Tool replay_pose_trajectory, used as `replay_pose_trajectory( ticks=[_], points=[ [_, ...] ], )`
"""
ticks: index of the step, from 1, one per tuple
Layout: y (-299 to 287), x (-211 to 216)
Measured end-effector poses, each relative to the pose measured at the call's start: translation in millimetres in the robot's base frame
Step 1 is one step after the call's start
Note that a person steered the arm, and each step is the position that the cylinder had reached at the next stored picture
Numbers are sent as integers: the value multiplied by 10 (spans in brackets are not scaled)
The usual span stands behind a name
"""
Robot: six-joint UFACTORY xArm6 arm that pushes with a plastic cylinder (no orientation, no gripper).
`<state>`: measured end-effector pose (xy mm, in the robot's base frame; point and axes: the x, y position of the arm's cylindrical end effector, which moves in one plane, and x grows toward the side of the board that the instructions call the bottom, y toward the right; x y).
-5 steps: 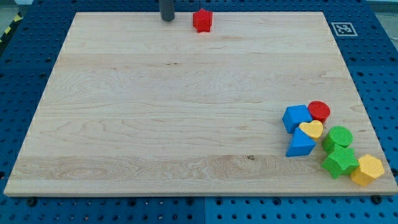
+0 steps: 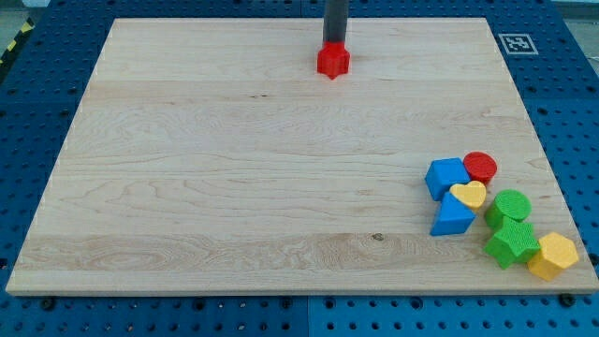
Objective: Move the red star towards the bottom left side of the blue cube
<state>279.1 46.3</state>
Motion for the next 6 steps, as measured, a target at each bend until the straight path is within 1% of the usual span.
replay_pose_trajectory(
  ticks=[3, 5, 6],
  points=[
    [-36, 1282],
    [-227, 2054],
    [-665, 2149]
  ],
)
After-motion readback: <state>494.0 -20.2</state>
